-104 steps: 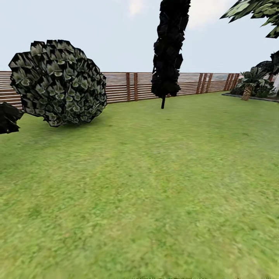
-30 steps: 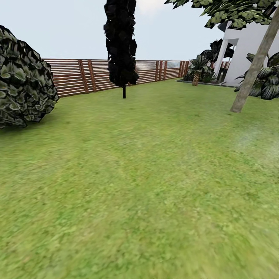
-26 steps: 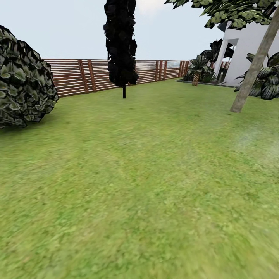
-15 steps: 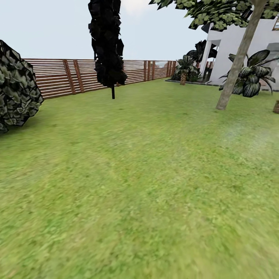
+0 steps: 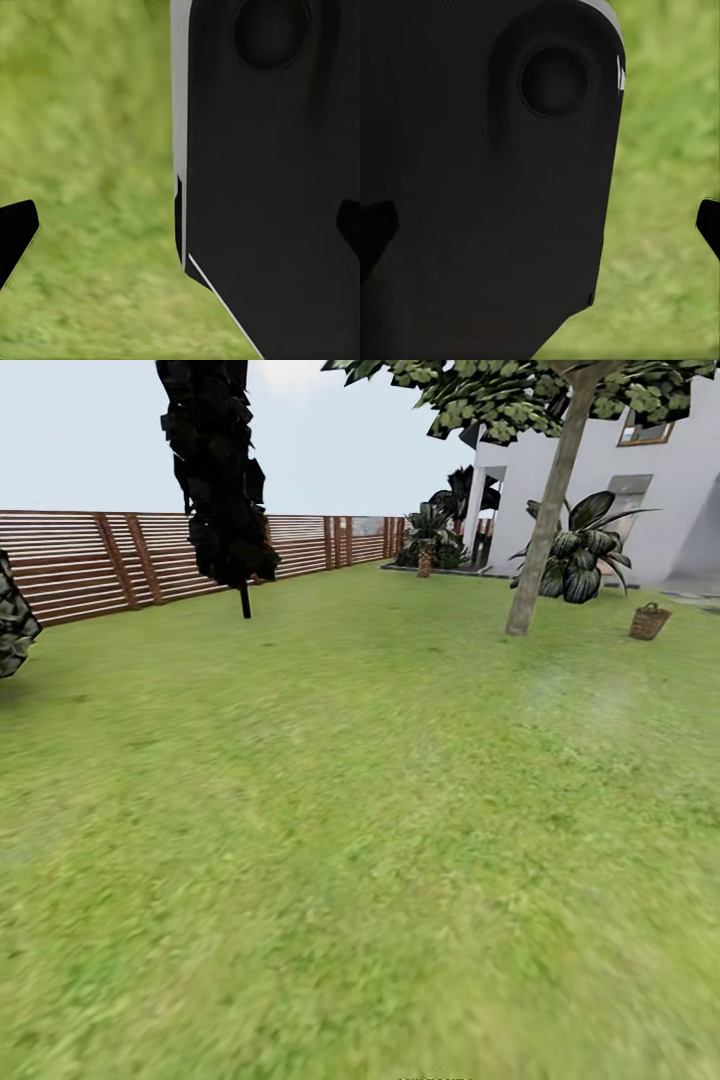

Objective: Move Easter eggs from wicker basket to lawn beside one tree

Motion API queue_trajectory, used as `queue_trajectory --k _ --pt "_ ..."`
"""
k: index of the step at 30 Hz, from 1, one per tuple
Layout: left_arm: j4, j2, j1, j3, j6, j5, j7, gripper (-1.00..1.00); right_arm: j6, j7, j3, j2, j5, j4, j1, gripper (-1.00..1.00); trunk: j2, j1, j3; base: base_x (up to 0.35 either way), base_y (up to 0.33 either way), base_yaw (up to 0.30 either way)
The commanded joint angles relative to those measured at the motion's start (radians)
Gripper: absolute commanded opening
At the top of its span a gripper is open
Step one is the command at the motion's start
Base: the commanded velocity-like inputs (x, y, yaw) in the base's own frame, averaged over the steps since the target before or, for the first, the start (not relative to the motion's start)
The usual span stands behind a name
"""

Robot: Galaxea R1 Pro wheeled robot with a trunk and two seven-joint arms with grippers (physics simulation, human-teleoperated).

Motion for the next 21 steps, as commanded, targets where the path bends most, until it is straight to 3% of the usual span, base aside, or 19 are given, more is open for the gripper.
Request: queue_trajectory --k 1,21 --pt "0.000 0.000 0.000 0.000 -0.002 0.001 0.000 1.00 -0.003 -0.001 0.003 0.000 0.002 0.001 -0.001 1.00 0.000 0.000 -0.001 0.000 0.000 -0.284" --pt "0.000 0.000 0.000 0.000 -0.002 0.001 0.000 1.00 -0.003 -0.001 0.003 -0.002 0.003 0.000 -0.001 1.00 0.000 0.000 -0.001 0.000 0.000 -0.283"
